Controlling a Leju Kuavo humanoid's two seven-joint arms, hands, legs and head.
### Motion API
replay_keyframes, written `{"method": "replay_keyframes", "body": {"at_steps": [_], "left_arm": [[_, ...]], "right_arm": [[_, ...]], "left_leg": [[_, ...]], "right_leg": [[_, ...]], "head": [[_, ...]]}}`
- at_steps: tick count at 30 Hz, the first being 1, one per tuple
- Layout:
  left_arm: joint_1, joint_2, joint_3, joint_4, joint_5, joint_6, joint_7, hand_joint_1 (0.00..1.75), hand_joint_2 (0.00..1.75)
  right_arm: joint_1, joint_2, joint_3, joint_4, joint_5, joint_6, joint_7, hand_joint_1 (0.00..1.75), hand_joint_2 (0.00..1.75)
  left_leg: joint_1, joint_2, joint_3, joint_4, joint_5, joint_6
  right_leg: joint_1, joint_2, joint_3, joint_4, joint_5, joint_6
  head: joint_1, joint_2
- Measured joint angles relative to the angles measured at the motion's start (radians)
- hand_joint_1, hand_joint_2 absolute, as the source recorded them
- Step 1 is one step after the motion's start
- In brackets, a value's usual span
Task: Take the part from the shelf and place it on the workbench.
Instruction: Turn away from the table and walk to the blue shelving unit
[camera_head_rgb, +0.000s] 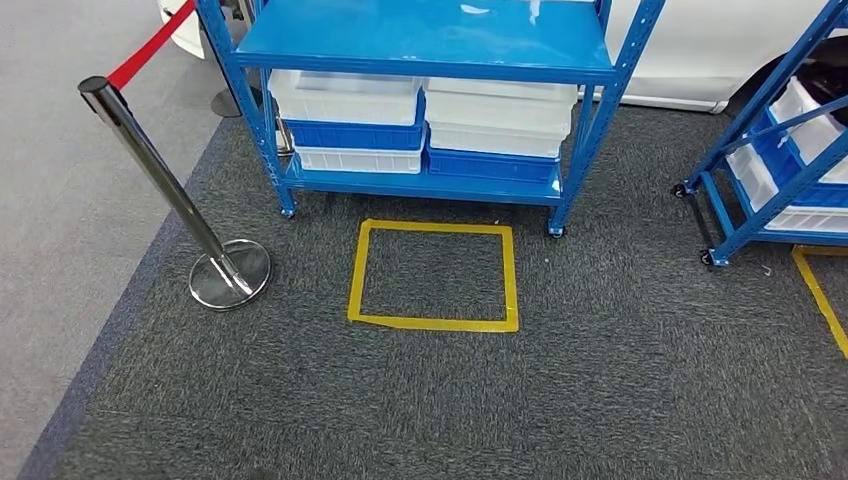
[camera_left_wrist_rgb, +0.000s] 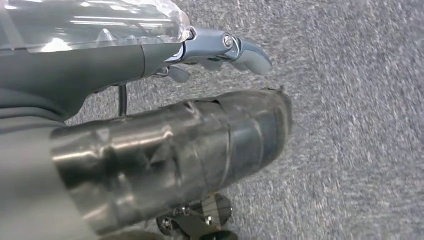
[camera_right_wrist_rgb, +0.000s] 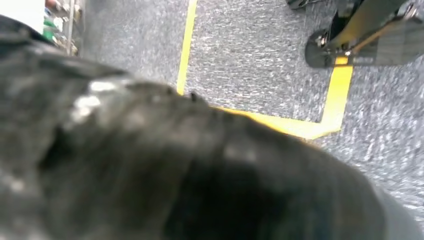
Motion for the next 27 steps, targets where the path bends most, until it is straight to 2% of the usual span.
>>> {"method": "replay_keyframes", "body": {"at_steps": [1, 2, 3, 5, 6, 7, 8, 10, 12, 13, 14, 16, 17, 18, 20, 21, 22, 23, 25, 26, 27], "left_arm": [[0.000, 0.000, 0.000, 0.000, 0.000, 0.000, 0.000, 0.00, 0.00], [-0.002, 0.000, 0.000, 0.000, 0.000, 0.000, 0.000, 0.00, 0.00], [-0.003, 0.000, 0.000, 0.000, 0.000, 0.001, 0.000, 0.00, 0.00], [-0.004, 0.000, 0.000, 0.000, 0.000, 0.002, 0.000, 0.00, 0.00], [-0.004, 0.000, 0.000, 0.000, -0.001, 0.002, 0.000, 0.00, 0.00], [-0.002, 0.000, 0.000, 0.000, -0.001, 0.003, 0.000, 0.00, 0.00], [0.000, 0.000, 0.000, 0.000, -0.001, 0.003, 0.000, 0.00, 0.00], [0.005, 0.000, 0.000, 0.000, -0.001, 0.003, 0.001, 0.00, 0.00], [0.005, 0.000, 0.000, 0.000, 0.000, 0.004, 0.001, 0.00, 0.00], [0.005, 0.000, 0.000, 0.000, 0.000, 0.004, 0.002, 0.00, 0.00], [0.005, 0.000, 0.000, 0.000, 0.000, 0.005, 0.003, 0.00, 0.00], [0.006, -0.001, 0.001, 0.000, 0.000, 0.007, 0.003, 0.00, 0.00], [0.005, -0.001, 0.001, 0.000, 0.000, 0.007, 0.003, 0.00, 0.00], [0.004, -0.001, 0.001, 0.000, 0.000, 0.007, 0.003, 0.00, 0.00], [0.003, -0.002, 0.001, 0.000, 0.000, 0.006, 0.002, 0.00, 0.00], [0.003, -0.002, 0.001, 0.000, 0.000, 0.005, 0.001, 0.00, 0.00], [0.003, -0.002, 0.001, 0.000, 0.001, 0.003, 0.001, 0.00, 0.00], [0.004, -0.002, 0.001, 0.000, 0.001, 0.002, 0.000, 0.00, 0.00], [0.005, -0.002, 0.001, 0.000, 0.001, 0.000, -0.001, 0.00, 0.00], [0.005, -0.002, 0.001, 0.000, 0.001, 0.000, -0.001, 0.00, 0.00], [0.004, -0.003, 0.001, 0.000, 0.001, 0.000, -0.002, 0.00, 0.00]], "right_arm": [[0.000, 0.000, 0.000, 0.000, 0.000, 0.000, 0.000, 0.00, 0.00], [0.001, 0.000, 0.000, 0.000, 0.000, 0.000, 0.000, 0.00, 0.00], [0.000, 0.000, 0.000, 0.000, 0.000, 0.000, 0.000, 0.00, 0.00], [-0.001, 0.000, 0.000, 0.000, 0.000, 0.000, 0.000, 0.00, 0.00], [-0.002, 0.000, 0.000, 0.000, 0.000, 0.000, 0.000, 0.00, 0.00], [-0.002, 0.000, 0.000, 0.000, 0.000, 0.000, 0.000, 0.00, 0.00], [-0.001, 0.000, 0.000, 0.000, 0.001, 0.000, 0.000, 0.00, 0.00], [0.002, 0.000, 0.000, 0.000, 0.001, 0.000, 0.000, 0.00, 0.00], [0.001, 0.001, 0.000, 0.001, 0.001, 0.000, 0.000, 0.00, 0.00], [0.000, 0.001, 0.000, 0.002, 0.001, 0.000, 0.000, 0.00, 0.00], [-0.003, 0.001, 0.000, 0.002, 0.001, 0.000, 0.000, 0.00, 0.00], [-0.004, 0.001, 0.000, 0.002, 0.001, 0.000, 0.000, 0.00, 0.00], [-0.004, 0.000, 0.000, 0.002, 0.001, 0.000, 0.000, 0.00, 0.00], [-0.004, 0.000, 0.000, 0.002, 0.001, 0.000, 0.000, 0.00, 0.00], [-0.004, 0.000, 0.000, 0.002, 0.001, 0.000, 0.000, 0.00, 0.00], [-0.004, 0.000, 0.000, 0.002, 0.001, 0.000, 0.000, 0.00, 0.00], [-0.003, 0.000, 0.000, 0.002, 0.001, 0.000, 0.000, 0.00, 0.00], [-0.002, 0.000, 0.000, 0.002, 0.001, 0.000, 0.000, 0.00, 0.00], [0.001, 0.000, 0.000, 0.002, 0.001, 0.000, 0.000, 0.00, 0.00], [0.002, 0.000, 0.000, 0.002, 0.001, 0.000, 0.000, 0.00, 0.00], [0.001, 0.000, 0.000, 0.002, 0.001, 0.000, 0.000, 0.00, 0.00]], "left_leg": [[0.001, 0.000, -0.002, 0.017, -0.002, -0.005], [0.002, 0.000, -0.016, 0.048, -0.010, -0.009], [0.003, 0.000, -0.046, 0.100, -0.028, -0.012], [0.003, 0.000, -0.129, 0.222, -0.080, -0.015], [0.003, -0.001, -0.167, 0.266, -0.097, -0.015], [0.003, 0.000, -0.189, 0.277, -0.095, -0.014], [0.003, -0.001, -0.197, 0.257, -0.072, -0.013], [0.001, 0.000, -0.182, 0.141, 0.035, -0.003], [-0.004, -0.001, -0.168, 0.050, 0.096, 0.006], [-0.007, -0.002, -0.168, 0.036, 0.102, 0.009], [-0.008, -0.003, -0.167, 0.035, 0.095, 0.012], [-0.002, -0.004, -0.156, 0.025, 0.104, 0.021], [0.001, -0.004, -0.148, 0.019, 0.102, 0.027], [0.003, -0.004, -0.140, 0.014, 0.099, 0.032], [0.002, -0.003, -0.127, 0.013, 0.088, 0.038], [0.002, -0.003, -0.120, 0.013, 0.081, 0.039], [0.002, -0.003, -0.111, 0.013, 0.074, 0.038], [0.003, -0.004, -0.099, 0.013, 0.065, 0.037], [0.003, -0.006, -0.075, 0.012, 0.047, 0.031], [0.002, -0.007, -0.068, 0.014, 0.039, 0.026], [0.000, -0.007, -0.064, 0.013, 0.033, 0.020]], "right_leg": [[-0.002, 0.001, 0.011, -0.007, -0.004, -0.007], [-0.002, 0.001, 0.023, -0.012, -0.008, -0.014], [-0.003, 0.001, 0.033, -0.017, -0.012, -0.020], [-0.001, 0.002, 0.045, -0.019, -0.022, -0.027], [-0.001, 0.004, 0.052, -0.019, -0.029, -0.028], [0.000, 0.007, 0.061, -0.019, -0.037, -0.028], [0.001, 0.009, 0.073, -0.019, -0.045, -0.026], [0.002, 0.012, 0.095, -0.019, -0.064, -0.023], [0.004, 0.015, 0.104, -0.015, -0.079, -0.014], [0.005, 0.016, 0.103, -0.014, -0.085, -0.008], [0.006, 0.017, 0.105, -0.014, -0.090, -0.002], [0.006, 0.015, 0.108, -0.009, -0.103, 0.009], [0.005, 0.013, 0.100, 0.013, -0.116, 0.014], [0.004, 0.011, 0.079, 0.056, -0.136, 0.019], [-0.001, 0.010, -0.001, 0.187, -0.180, 0.027], [-0.004, 0.009, -0.040, 0.240, -0.189, 0.030], [-0.006, 0.008, -0.066, 0.264, -0.177, 0.033], [-0.008, 0.007, -0.071, 0.245, -0.142, 0.034], [-0.009, 0.004, -0.038, 0.128, -0.047, 0.030], [-0.006, 0.003, -0.017, 0.069, -0.016, 0.026], [-0.003, 0.002, -0.004, 0.032, -0.003, 0.021]], "head": [[0.000, 0.000], [0.000, 0.000], [0.000, 0.000], [-0.001, 0.000], [-0.001, 0.000], [-0.001, 0.000], [-0.001, 0.000], [0.000, 0.000], [0.000, 0.000], [0.000, 0.000], [-0.001, 0.000], [0.000, 0.000], [0.000, 0.000], [0.001, 0.000], [0.001, 0.000], [0.001, 0.000], [0.001, 0.000], [0.001, 0.000], [0.001, 0.000], [0.001, 0.000], [0.001, 0.000]]}}
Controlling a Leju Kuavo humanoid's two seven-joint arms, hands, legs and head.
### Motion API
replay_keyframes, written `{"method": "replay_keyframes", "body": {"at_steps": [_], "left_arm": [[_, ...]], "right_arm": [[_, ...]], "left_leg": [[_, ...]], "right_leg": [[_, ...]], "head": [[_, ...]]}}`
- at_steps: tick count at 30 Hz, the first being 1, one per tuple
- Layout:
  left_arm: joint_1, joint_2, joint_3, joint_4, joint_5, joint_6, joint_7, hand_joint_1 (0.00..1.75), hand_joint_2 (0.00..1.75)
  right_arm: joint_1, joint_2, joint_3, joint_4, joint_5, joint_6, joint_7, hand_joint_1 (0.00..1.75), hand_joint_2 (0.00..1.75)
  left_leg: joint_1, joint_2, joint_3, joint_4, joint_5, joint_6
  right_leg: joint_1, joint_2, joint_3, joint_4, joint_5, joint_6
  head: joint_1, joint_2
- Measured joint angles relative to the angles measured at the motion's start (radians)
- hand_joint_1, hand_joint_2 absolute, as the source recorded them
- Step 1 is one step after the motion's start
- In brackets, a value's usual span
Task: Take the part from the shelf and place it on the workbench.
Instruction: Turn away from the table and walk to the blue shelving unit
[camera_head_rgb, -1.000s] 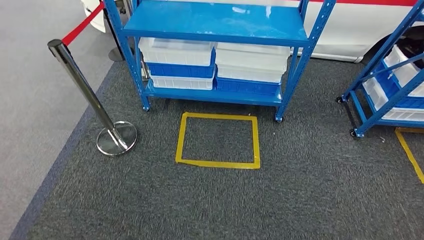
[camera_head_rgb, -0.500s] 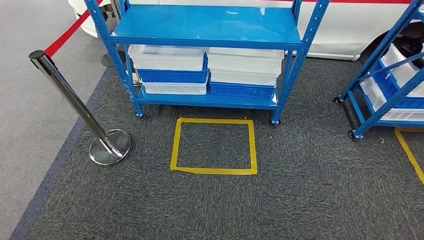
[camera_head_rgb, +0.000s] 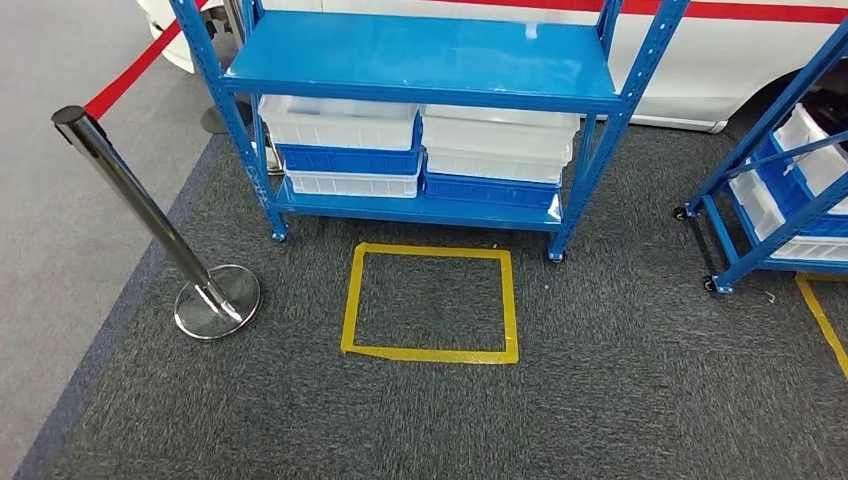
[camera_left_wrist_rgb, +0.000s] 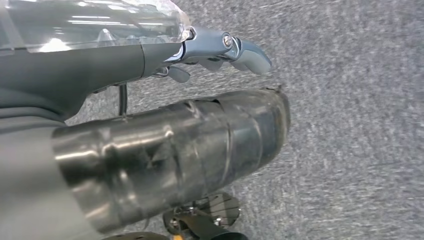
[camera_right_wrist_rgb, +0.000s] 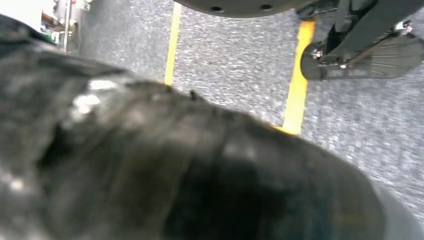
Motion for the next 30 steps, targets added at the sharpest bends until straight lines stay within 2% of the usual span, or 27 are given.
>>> {"method": "replay_keyframes", "body": {"at_steps": [2, 4, 5, 6, 8, 9, 10, 11, 12, 13, 14, 15, 17, 20, 21, 22, 24, 25, 26, 27, 28, 29, 30], "left_arm": [[-0.003, 0.000, 0.000, 0.000, 0.000, 0.000, -0.001, 0.00, 0.00], [-0.003, 0.000, 0.000, 0.000, 0.000, 0.000, -0.001, 0.00, 0.00], [-0.004, 0.000, 0.000, 0.000, 0.000, 0.000, -0.001, 0.00, 0.00], [-0.004, 0.000, 0.000, 0.000, -0.001, 0.000, -0.001, 0.00, 0.00], [-0.003, 0.000, 0.000, 0.000, -0.002, -0.001, 0.000, 0.00, 0.00], [-0.002, 0.000, 0.000, 0.000, -0.002, -0.001, 0.002, 0.00, 0.00], [-0.001, 0.000, 0.000, 0.000, -0.002, -0.001, 0.003, 0.00, 0.00], [0.001, 0.000, 0.000, 0.000, -0.002, -0.001, 0.004, 0.00, 0.00], [0.001, 0.000, 0.000, 0.000, -0.002, -0.001, 0.004, 0.00, 0.00], [0.002, 0.000, 0.000, 0.000, -0.002, -0.001, 0.005, 0.00, 0.00], [0.002, 0.000, 0.000, 0.000, -0.002, -0.001, 0.005, 0.00, 0.00], [0.001, 0.001, 0.000, 0.000, -0.002, -0.001, 0.005, 0.00, 0.00], [0.000, 0.002, 0.000, 0.000, -0.003, 0.000, 0.005, 0.00, 0.00], [0.001, 0.001, 0.000, 0.000, -0.003, 0.000, 0.005, 0.00, 0.00], [0.001, 0.000, 0.000, 0.000, -0.003, 0.000, 0.005, 0.00, 0.00], [0.001, 0.000, 0.000, 0.000, -0.003, 0.000, 0.005, 0.00, 0.00], [0.000, 0.000, 0.000, 0.000, -0.003, 0.000, 0.005, 0.00, 0.00], [0.001, 0.000, 0.000, 0.000, -0.003, 0.000, 0.005, 0.00, 0.00], [0.001, 0.000, 0.000, 0.000, -0.004, 0.000, 0.005, 0.00, 0.00], [0.002, 0.000, 0.000, 0.000, -0.004, 0.000, 0.005, 0.00, 0.00], [0.002, 0.000, 0.000, 0.000, -0.004, 0.000, 0.005, 0.00, 0.00], [0.002, -0.001, 0.000, 0.000, -0.004, 0.000, 0.005, 0.00, 0.00], [0.001, -0.001, 0.000, 0.000, -0.003, 0.000, 0.005, 0.00, 0.00]], "right_arm": [[-0.002, 0.000, 0.000, 0.000, 0.000, 0.000, 0.000, 0.00, 0.00], [-0.003, 0.000, 0.000, 0.000, 0.000, 0.000, -0.001, 0.00, 0.00], [-0.002, 0.000, 0.000, 0.000, 0.000, 0.000, -0.001, 0.00, 0.00], [-0.001, 0.000, 0.000, 0.000, 0.000, 0.000, -0.001, 0.00, 0.00], [0.000, 0.000, 0.000, 0.000, 0.000, 0.001, -0.001, 0.00, 0.00], [0.000, 0.000, 0.000, 0.000, 0.000, 0.001, -0.001, 0.00, 0.00], [0.000, 0.000, 0.000, 0.000, 0.000, 0.002, -0.001, 0.00, 0.00], [0.000, 0.000, 0.000, 0.000, 0.000, 0.002, -0.001, 0.00, 0.00], [0.000, 0.000, 0.000, 0.000, 0.000, 0.002, 0.000, 0.00, 0.00], [0.001, 0.000, 0.000, 0.000, 0.000, 0.002, 0.000, 0.00, 0.00], [0.000, 0.000, 0.000, 0.001, 0.000, 0.002, 0.000, 0.00, 0.00], [0.000, 0.000, 0.000, 0.001, 0.000, 0.003, 0.000, 0.00, 0.00], [-0.003, 0.000, 0.000, 0.002, 0.000, 0.005, 0.000, 0.00, 0.00], [-0.006, 0.000, 0.000, 0.002, 0.000, 0.006, 0.000, 0.00, 0.00], [-0.007, 0.000, 0.000, 0.002, 0.000, 0.006, 0.000, 0.00, 0.00], [-0.007, 0.000, 0.000, 0.002, 0.000, 0.006, 0.000, 0.00, 0.00], [-0.006, 0.000, 0.000, 0.002, 0.000, 0.006, 0.000, 0.00, 0.00], [-0.005, 0.000, 0.000, 0.002, 0.000, 0.006, 0.000, 0.00, 0.00], [-0.004, 0.000, 0.000, 0.002, 0.000, 0.006, 0.000, 0.00, 0.00], [-0.002, 0.000, 0.000, 0.002, 0.001, 0.006, 0.000, 0.00, 0.00], [-0.001, 0.000, 0.000, 0.002, 0.001, 0.006, 0.000, 0.00, 0.00], [0.000, 0.000, 0.000, 0.002, 0.001, 0.007, 0.000, 0.00, 0.00], [0.000, 0.000, 0.000, 0.002, 0.002, 0.008, 0.000, 0.00, 0.00]], "left_leg": [[-0.002, 0.001, 0.002, -0.004, -0.006, -0.011], [-0.002, 0.001, 0.010, -0.005, -0.013, -0.020], [-0.001, 0.001, 0.006, 0.012, -0.025, -0.024], [0.000, 0.001, -0.009, 0.049, -0.044, -0.027], [0.002, 0.001, -0.080, 0.176, -0.092, -0.032], [0.002, 0.001, -0.120, 0.235, -0.104, -0.034], [0.002, 0.001, -0.148, 0.267, -0.098, -0.035], [0.002, 0.001, -0.159, 0.261, -0.072, -0.035], [0.002, 0.001, -0.151, 0.219, -0.030, -0.033], [0.001, 0.001, -0.132, 0.154, 0.017, -0.029], [-0.001, 0.001, -0.111, 0.093, 0.051, -0.024], [-0.003, 0.001, -0.094, 0.048, 0.069, -0.019], [-0.008, 0.000, -0.080, 0.016, 0.066, -0.010], [-0.001, -0.001, -0.065, -0.002, 0.061, 0.004], [0.002, -0.001, -0.056, -0.009, 0.059, 0.009], [0.004, 0.000, -0.048, -0.013, 0.056, 0.014], [0.004, 0.001, -0.035, -0.015, 0.045, 0.018], [0.004, 0.001, -0.027, -0.015, 0.038, 0.018], [0.005, 0.000, -0.017, -0.015, 0.029, 0.017], [0.005, -0.002, -0.004, -0.015, 0.021, 0.014], [0.006, -0.003, 0.009, -0.015, 0.011, 0.011], [0.005, -0.003, 0.019, -0.014, 0.002, 0.006], [0.004, -0.004, 0.026, -0.014, -0.007, 0.000]], "right_leg": [[0.006, 0.000, 0.007, -0.020, -0.006, -0.011], [0.003, 0.001, 0.018, -0.030, -0.010, -0.022], [0.000, 0.000, 0.026, -0.037, -0.011, -0.029], [-0.002, -0.001, 0.036, -0.044, -0.013, -0.035], [-0.001, -0.003, 0.050, -0.049, -0.021, -0.045], [-0.001, -0.002, 0.056, -0.049, -0.027, -0.048], [0.000, 0.000, 0.063, -0.048, -0.033, -0.049], [0.000, 0.002, 0.072, -0.048, -0.040, -0.048], [0.000, 0.003, 0.082, -0.048, -0.047, -0.046], [0.000, 0.004, 0.091, -0.049, -0.055, -0.044], [0.002, 0.004, 0.098, -0.047, -0.064, -0.040], [0.004, 0.005, 0.101, -0.046, -0.071, -0.035], [0.006, 0.006, 0.104, -0.048, -0.080, -0.024], [0.005, 0.003, 0.108, -0.037, -0.096, -0.008], [0.005, 0.003, 0.094, -0.003, -0.113, -0.003], [0.002, 0.002, 0.066, 0.050, -0.135, 0.001], [-0.001, 0.002, -0.016, 0.179, -0.175, 0.008], [-0.004, 0.002, -0.048, 0.218, -0.173, 0.011], [-0.006, 0.001, -0.064, 0.222, -0.150, 0.013], [-0.008, 0.001, -0.061, 0.187, -0.108, 0.014], [-0.010, 0.001, -0.044, 0.125, -0.057, 0.013], [-0.009, 0.000, -0.024, 0.065, -0.020, 0.011], [-0.007, 0.000, -0.005, 0.016, 0.001, 0.007]], "head": [[-0.001, 0.000], [-0.001, 0.000], [-0.002, 0.000], [-0.002, 0.000], [-0.003, 0.000], [-0.002, 0.000], [-0.003, 0.000], [-0.003, 0.000], [-0.003, 0.000], [-0.003, 0.000], [-0.002, 0.000], [-0.002, 0.000], [-0.002, 0.000], [-0.002, 0.000], [-0.001, 0.000], [0.000, 0.000], [0.000, 0.000], [0.000, 0.000], [0.000, 0.000], [0.000, 0.000], [0.000, 0.000], [0.000, 0.000], [0.000, 0.000]]}}
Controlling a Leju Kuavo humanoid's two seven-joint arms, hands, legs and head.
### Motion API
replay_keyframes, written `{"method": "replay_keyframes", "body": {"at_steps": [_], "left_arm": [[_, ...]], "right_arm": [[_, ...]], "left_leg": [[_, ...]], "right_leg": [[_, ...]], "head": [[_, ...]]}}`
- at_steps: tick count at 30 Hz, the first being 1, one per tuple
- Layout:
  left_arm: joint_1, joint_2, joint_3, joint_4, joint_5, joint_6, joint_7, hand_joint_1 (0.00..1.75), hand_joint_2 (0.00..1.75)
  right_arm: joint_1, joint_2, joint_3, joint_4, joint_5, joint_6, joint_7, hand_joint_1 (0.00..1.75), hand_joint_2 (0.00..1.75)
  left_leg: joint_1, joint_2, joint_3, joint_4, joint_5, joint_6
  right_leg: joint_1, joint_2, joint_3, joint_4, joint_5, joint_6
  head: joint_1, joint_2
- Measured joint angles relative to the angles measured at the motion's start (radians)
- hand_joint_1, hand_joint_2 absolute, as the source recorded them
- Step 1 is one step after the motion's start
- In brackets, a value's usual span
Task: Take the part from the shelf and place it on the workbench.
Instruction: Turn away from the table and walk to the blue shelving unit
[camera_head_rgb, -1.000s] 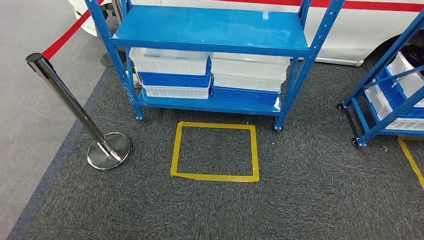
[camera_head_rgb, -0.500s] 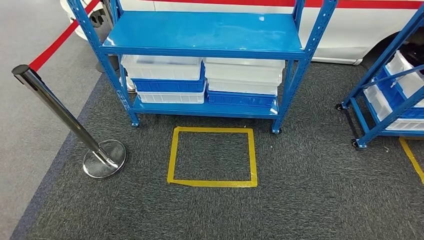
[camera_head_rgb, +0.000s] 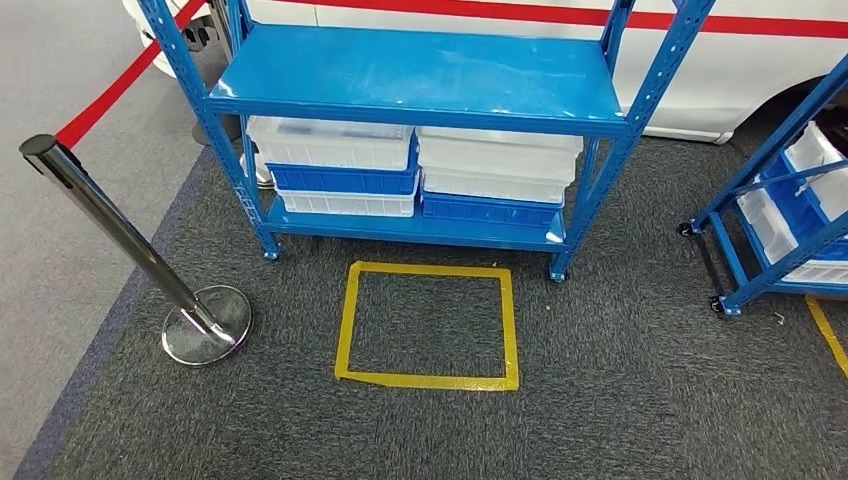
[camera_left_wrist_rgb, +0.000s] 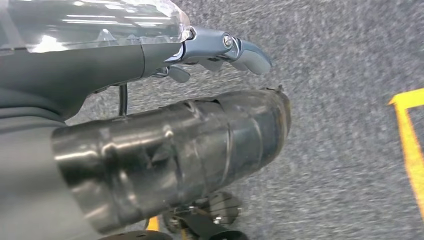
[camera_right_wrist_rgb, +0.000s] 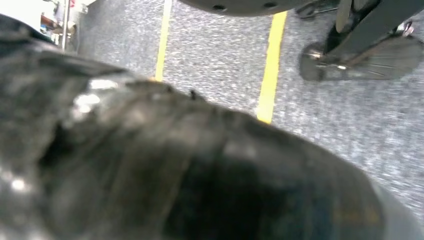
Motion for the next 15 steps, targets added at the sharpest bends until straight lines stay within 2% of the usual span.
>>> {"method": "replay_keyframes", "body": {"at_steps": [1, 4, 6, 7, 9, 10, 11, 12, 14, 15], "left_arm": [[-0.001, 0.000, 0.000, 0.000, 0.000, 0.000, 0.000, 0.00, 0.00], [-0.004, 0.000, 0.000, 0.000, 0.000, 0.000, 0.000, 0.00, 0.00], [-0.005, 0.000, 0.000, 0.000, -0.001, 0.000, 0.000, 0.00, 0.00], [-0.005, 0.000, 0.000, 0.000, -0.001, 0.000, 0.000, 0.00, 0.00], [-0.004, 0.000, 0.000, 0.000, -0.001, 0.000, 0.000, 0.00, 0.00], [-0.002, 0.000, 0.000, 0.000, -0.001, 0.000, 0.000, 0.00, 0.00], [-0.001, 0.000, 0.000, 0.000, 0.000, 0.000, 0.000, 0.00, 0.00], [0.000, 0.000, 0.000, 0.000, 0.000, 0.000, 0.000, 0.00, 0.00], [0.001, 0.000, 0.000, 0.000, 0.000, 0.000, 0.000, 0.00, 0.00], [0.000, 0.001, 0.000, 0.000, 0.000, 0.000, 0.000, 0.00, 0.00]], "right_arm": [[-0.001, 0.000, 0.000, 0.000, 0.001, 0.002, 0.000, 0.00, 0.00], [-0.003, 0.000, 0.000, 0.000, 0.002, 0.004, 0.000, 0.00, 0.00], [-0.001, 0.000, 0.000, 0.000, 0.002, 0.005, 0.000, 0.00, 0.00], [-0.001, 0.000, 0.000, 0.000, 0.002, 0.005, 0.000, 0.00, 0.00], [-0.001, 0.000, 0.000, 0.000, 0.002, 0.005, 0.000, 0.00, 0.00], [-0.001, 0.000, 0.000, 0.000, 0.002, 0.005, 0.000, 0.00, 0.00], [-0.001, 0.000, 0.000, 0.000, 0.002, 0.005, 0.000, 0.00, 0.00], [-0.001, 0.000, 0.000, 0.000, 0.002, 0.005, 0.000, 0.00, 0.00], [0.000, 0.000, 0.000, 0.000, 0.002, 0.005, 0.000, 0.00, 0.00], [0.000, 0.000, 0.000, 0.001, 0.002, 0.005, 0.000, 0.00, 0.00]], "left_leg": [[-0.002, 0.000, 0.004, 0.000, -0.006, -0.006], [-0.002, 0.001, 0.013, -0.007, -0.016, -0.022], [0.000, 0.002, 0.001, 0.033, -0.041, -0.030], [0.001, 0.002, -0.025, 0.085, -0.064, -0.033], [0.001, 0.002, -0.108, 0.227, -0.113, -0.036], [0.001, 0.002, -0.146, 0.278, -0.119, -0.037], [0.001, 0.002, -0.168, 0.296, -0.104, -0.037], [0.001, 0.002, -0.171, 0.271, -0.066, -0.035], [0.000, 0.002, -0.136, 0.147, 0.031, -0.027], [-0.002, 0.002, -0.114, 0.086, 0.059, -0.022]], "right_leg": [[0.002, 0.000, 0.011, -0.028, 0.006, -0.005], [0.005, 0.000, 0.023, -0.044, -0.007, -0.023], [0.001, -0.001, 0.038, -0.055, -0.012, -0.037], [0.001, -0.003, 0.046, -0.060, -0.016, -0.043], [0.003, -0.004, 0.058, -0.061, -0.026, -0.052], [0.004, -0.002, 0.065, -0.061, -0.032, -0.054], [0.005, 0.000, 0.073, -0.061, -0.039, -0.055], [0.006, 0.001, 0.085, -0.061, -0.047, -0.053], [0.006, 0.004, 0.108, -0.061, -0.064, -0.048], [0.008, 0.005, 0.114, -0.060, -0.073, -0.043]], "head": [[0.000, 0.000], [-0.002, 0.000], [-0.003, 0.000], [-0.003, 0.000], [-0.003, 0.000], [-0.003, 0.000], [-0.003, 0.000], [-0.003, 0.000], [-0.002, 0.000], [-0.002, 0.000]]}}
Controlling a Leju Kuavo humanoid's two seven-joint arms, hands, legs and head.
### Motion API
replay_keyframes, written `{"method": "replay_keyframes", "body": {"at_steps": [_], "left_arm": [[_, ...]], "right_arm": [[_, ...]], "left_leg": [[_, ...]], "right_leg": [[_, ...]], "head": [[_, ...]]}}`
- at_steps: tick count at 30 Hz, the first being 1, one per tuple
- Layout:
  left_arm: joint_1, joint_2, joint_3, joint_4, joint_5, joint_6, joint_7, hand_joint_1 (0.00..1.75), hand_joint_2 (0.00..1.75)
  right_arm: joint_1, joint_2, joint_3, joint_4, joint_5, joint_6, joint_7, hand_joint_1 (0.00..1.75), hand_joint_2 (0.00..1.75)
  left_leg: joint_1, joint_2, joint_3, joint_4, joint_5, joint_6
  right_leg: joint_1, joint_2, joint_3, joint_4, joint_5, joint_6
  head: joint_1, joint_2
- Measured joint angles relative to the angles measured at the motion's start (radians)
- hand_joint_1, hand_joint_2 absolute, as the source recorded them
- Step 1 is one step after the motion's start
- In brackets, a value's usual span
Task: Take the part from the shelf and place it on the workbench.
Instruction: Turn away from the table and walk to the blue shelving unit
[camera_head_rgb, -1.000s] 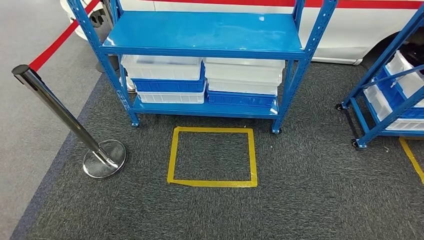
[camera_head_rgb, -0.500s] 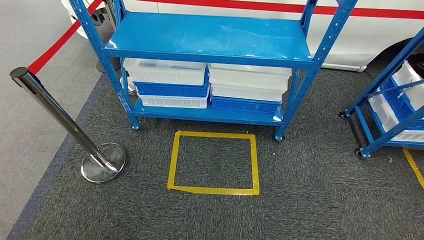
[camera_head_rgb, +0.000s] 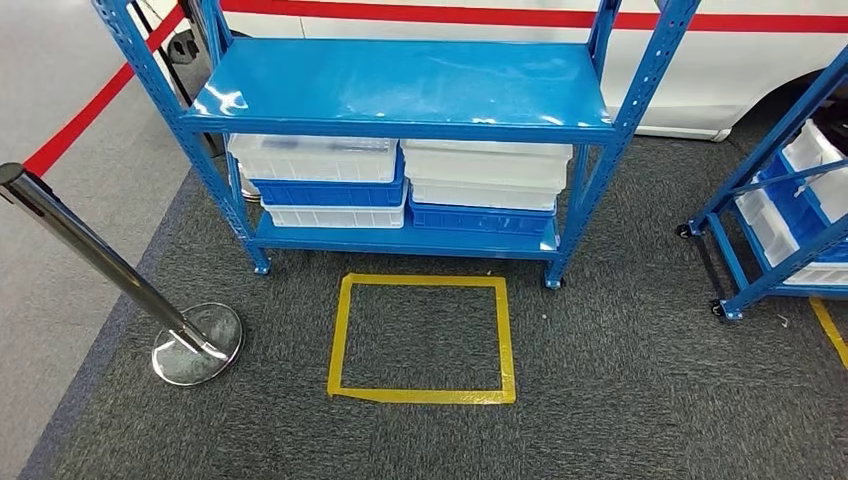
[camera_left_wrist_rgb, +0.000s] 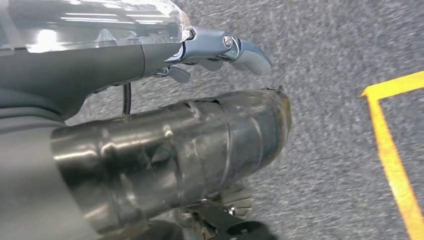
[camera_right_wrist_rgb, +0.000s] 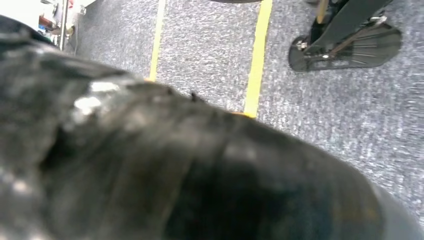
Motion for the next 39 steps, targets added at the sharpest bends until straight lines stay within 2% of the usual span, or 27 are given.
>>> {"method": "replay_keyframes", "body": {"at_steps": [1, 3, 5, 6, 7, 9, 10, 11, 12, 14, 15, 16, 18, 20, 21, 23, 25, 26, 27, 28, 29, 30, 31, 32, 36, 37, 39], "left_arm": [[-0.001, 0.000, 0.000, 0.000, 0.000, 0.000, 0.000, 0.00, 0.00], [-0.002, 0.001, 0.000, 0.000, 0.000, -0.001, -0.001, 0.00, 0.00], [-0.001, 0.000, 0.000, 0.000, 0.000, -0.001, -0.002, 0.00, 0.00], [-0.001, 0.000, 0.000, 0.000, 0.000, 0.000, -0.003, 0.00, 0.00], [-0.001, 0.000, 0.000, 0.000, 0.000, 0.000, -0.003, 0.00, 0.00], [-0.003, 0.000, 0.000, 0.000, 0.000, 0.000, -0.003, 0.00, 0.00], [-0.003, -0.001, 0.000, 0.000, 0.000, 0.000, -0.003, 0.00, 0.00], [-0.002, -0.001, 0.000, 0.000, 0.000, 0.000, -0.003, 0.00, 0.00], [-0.001, -0.001, 0.000, 0.000, 0.000, 0.000, -0.003, 0.00, 0.00], [0.000, -0.001, 0.001, 0.000, 0.000, 0.000, -0.003, 0.00, 0.00], [-0.001, -0.001, 0.001, 0.000, 0.000, 0.000, -0.003, 0.00, 0.00], [-0.002, -0.001, 0.001, 0.000, 0.000, 0.000, -0.003, 0.00, 0.00], [-0.005, -0.001, 0.001, 0.000, 0.000, 0.000, -0.004, 0.00, 0.00], [-0.006, -0.001, 0.001, 0.000, -0.001, 0.000, -0.004, 0.00, 0.00], [-0.007, -0.001, 0.001, 0.000, -0.001, 0.000, -0.004, 0.00, 0.00], [-0.007, -0.001, 0.001, 0.000, 0.000, 0.001, -0.004, 0.00, 0.00], [-0.005, -0.001, 0.001, 0.000, 0.001, 0.009, -0.002, 0.00, 0.00], [-0.004, -0.001, 0.001, 0.000, 0.001, 0.015, -0.001, 0.00, 0.00], [-0.003, -0.001, 0.001, 0.000, 0.001, 0.024, 0.000, 0.00, 0.00], [-0.003, -0.001, 0.001, 0.000, 0.000, 0.032, 0.001, 0.00, 0.00], [-0.002, -0.001, 0.001, 0.000, 0.000, 0.039, 0.001, 0.00, 0.44], [-0.002, -0.001, 0.001, 0.000, -0.001, 0.045, 0.002, 0.00, 0.87], [-0.003, -0.001, 0.001, 0.000, -0.002, 0.049, 0.003, 0.00, 1.31], [-0.004, -0.001, 0.001, 0.000, -0.004, 0.052, 0.003, 0.00, 1.75], [-0.004, -0.003, 0.001, 0.000, -0.015, 0.058, 0.004, 0.00, 1.75], [-0.004, -0.004, 0.001, 0.000, -0.017, 0.059, 0.004, 0.00, 1.75], [-0.005, -0.006, 0.001, 0.000, -0.021, 0.063, 0.004, 0.00, 1.75]], "right_arm": [[-0.001, 0.000, 0.000, 0.000, 0.000, 0.000, 0.000, 0.00, 0.00], [-0.004, 0.000, 0.000, 0.000, 0.003, 0.001, -0.001, 0.00, 0.00], [-0.006, 0.000, 0.000, 0.000, 0.006, 0.000, -0.002, 0.00, 0.00], [-0.007, 0.000, 0.000, 0.000, 0.008, 0.000, -0.002, 0.00, 0.00], [-0.008, -0.001, 0.000, 0.000, 0.008, 0.000, -0.002, 0.00, 0.00], [-0.008, -0.001, 0.000, 0.000, 0.009, 0.000, -0.002, 0.00, 0.00], [-0.008, -0.001, 0.000, 0.000, 0.010, 0.000, -0.002, 0.00, 0.00], [-0.007, -0.001, 0.000, 0.000, 0.010, 0.000, -0.002, 0.00, 0.00], [-0.006, -0.001, 0.000, 0.000, 0.010, 0.000, -0.002, 0.00, 0.00], [-0.003, -0.001, 0.000, 0.000, 0.010, 0.000, -0.002, 0.00, 0.00], [-0.002, -0.001, 0.000, 0.000, 0.010, 0.000, -0.002, 0.00, 0.00], [-0.002, -0.001, 0.000, 0.000, 0.010, 0.000, -0.002, 0.00, 0.00], [-0.004, -0.001, 0.000, 0.000, 0.011, 0.000, -0.002, 0.00, 0.00], [-0.005, -0.001, 0.000, 0.000, 0.011, 0.000, -0.002, 0.00, 0.00], [-0.004, -0.001, 0.000, 0.000, 0.011, 0.000, -0.002, 0.00, 0.00], [-0.002, -0.001, 0.000, 0.000, 0.011, 0.000, -0.002, 0.00, 0.00], [-0.002, -0.001, 0.000, 0.000, 0.011, 0.000, -0.002, 0.00, 0.00], [-0.003, -0.001, 0.000, 0.000, 0.011, 0.000, -0.002, 0.00, 0.00], [-0.003, -0.001, -0.001, 0.000, 0.011, -0.001, -0.002, 0.00, 0.00], [-0.002, -0.001, -0.001, 0.000, 0.011, -0.001, -0.002, 0.00, 0.00], [-0.002, -0.001, -0.002, 0.000, 0.010, -0.001, -0.001, 0.00, 0.00], [-0.002, 0.000, -0.002, 0.000, 0.010, -0.001, -0.001, 0.00, 0.00], [-0.002, 0.000, -0.003, 0.000, 0.009, -0.001, 0.000, 0.00, 0.00], [-0.003, 0.000, -0.003, 0.000, 0.007, 0.000, 0.001, 0.00, 0.00], [-0.007, 0.000, -0.005, 0.001, 0.001, 0.000, 0.006, 0.00, 0.00], [-0.008, 0.000, -0.006, 0.001, 0.000, -0.001, 0.009, 0.00, 0.00], [-0.008, 0.000, -0.007, 0.001, -0.001, -0.003, 0.016, 0.00, 0.00]], "left_leg": [[-0.003, 0.000, 0.014, -0.037, 0.011, 0.005], [-0.008, 0.000, 0.023, -0.058, 0.000, 0.013], [-0.002, -0.001, 0.033, -0.069, -0.001, 0.023], [0.001, -0.001, 0.041, -0.077, -0.001, 0.029], [0.004, -0.001, 0.050, -0.084, -0.003, 0.034], [0.003, 0.001, 0.062, -0.087, -0.012, 0.041], [0.003, 0.001, 0.068, -0.087, -0.018, 0.042], [0.003, 0.000, 0.076, -0.087, -0.025, 0.042], [0.003, -0.001, 0.086, -0.087, -0.032, 0.040], [0.003, -0.003, 0.109, -0.087, -0.049, 0.035], [0.001, -0.003, 0.117, -0.086, -0.058, 0.030], [0.000, -0.003, 0.122, -0.087, -0.065, 0.025], [-0.003, -0.002, 0.126, -0.091, -0.073, 0.014], [-0.003, -0.001, 0.132, -0.093, -0.079, 0.004], [-0.002, 0.000, 0.127, -0.075, -0.090, 0.000], [0.000, 0.000, 0.078, 0.025, -0.135, -0.006], [0.001, 0.000, -0.005, 0.157, -0.177, -0.011], [0.002, 0.000, -0.035, 0.192, -0.173, -0.013], [0.002, 0.000, -0.048, 0.189, -0.148, -0.013], [0.002, 0.001, -0.042, 0.147, -0.105, -0.012], [0.002, 0.001, -0.023, 0.082, -0.053, -0.009], [0.000, 0.000, -0.003, 0.019, -0.016, -0.005], [-0.002, 0.000, 0.015, -0.029, 0.005, 0.000], [-0.004, 0.000, 0.024, -0.055, 0.010, 0.005], [-0.001, -0.001, 0.038, -0.079, 0.004, 0.026], [0.002, -0.001, 0.043, -0.086, 0.005, 0.032], [0.002, 0.001, 0.049, -0.091, 0.002, 0.041]], "right_leg": [[0.001, 0.000, 0.003, 0.000, -0.006, 0.005], [0.003, 0.001, 0.005, -0.004, -0.014, 0.017], [0.002, -0.001, 0.013, -0.003, -0.021, 0.028], [0.001, -0.002, 0.007, 0.018, -0.033, 0.033], [0.001, -0.003, -0.014, 0.061, -0.054, 0.037], [-0.002, -0.003, -0.096, 0.196, -0.102, 0.044], [-0.003, -0.003, -0.137, 0.252, -0.111, 0.047], [-0.004, -0.004, -0.163, 0.277, -0.100, 0.049], [-0.005, -0.004, -0.170, 0.262, -0.067, 0.049], [-0.004, -0.004, -0.137, 0.142, 0.029, 0.043], [-0.001, -0.005, -0.115, 0.081, 0.060, 0.038], [0.002, -0.005, -0.099, 0.039, 0.076, 0.033], [0.008, -0.005, -0.087, 0.016, 0.069, 0.023], [0.004, -0.003, -0.078, 0.006, 0.066, 0.011], [0.001, -0.004, -0.070, -0.002, 0.065, 0.006], [-0.002, -0.008, -0.055, -0.013, 0.061, -0.005], [-0.001, -0.008, -0.045, -0.014, 0.052, -0.011], [-0.001, -0.007, -0.039, -0.014, 0.047, -0.012], [-0.001, -0.005, -0.031, -0.014, 0.040, -0.011], [-0.001, -0.004, -0.020, -0.014, 0.033, -0.009], [-0.001, -0.003, -0.011, -0.014, 0.025, -0.006], [0.001, -0.002, -0.004, -0.013, 0.016, -0.002], [0.002, -0.002, 0.000, -0.011, 0.009, 0.004], [0.003, -0.001, 0.000, -0.011, 0.004, 0.009], [0.003, -0.003, 0.002, -0.002, -0.012, 0.030], [0.002, -0.003, -0.011, 0.029, -0.031, 0.035], [-0.001, -0.004, -0.077, 0.151, -0.087, 0.043]], "head": [[0.000, 0.000], [-0.001, 0.000], [-0.001, 0.000], [0.000, 0.000], [0.002, 0.000], [0.003, 0.000], [0.003, 0.000], [0.003, 0.000], [0.003, 0.000], [0.003, 0.000], [0.004, 0.000], [0.004, 0.000], [0.003, 0.000], [0.002, 0.000], [0.001, 0.000], [0.000, 0.000], [0.000, 0.000], [0.000, 0.000], [0.000, 0.000], [0.000, 0.000], [0.000, 0.000], [0.000, 0.000], [0.000, 0.000], [0.000, 0.000], [0.000, 0.000], [0.000, 0.000], [0.002, 0.000]]}}
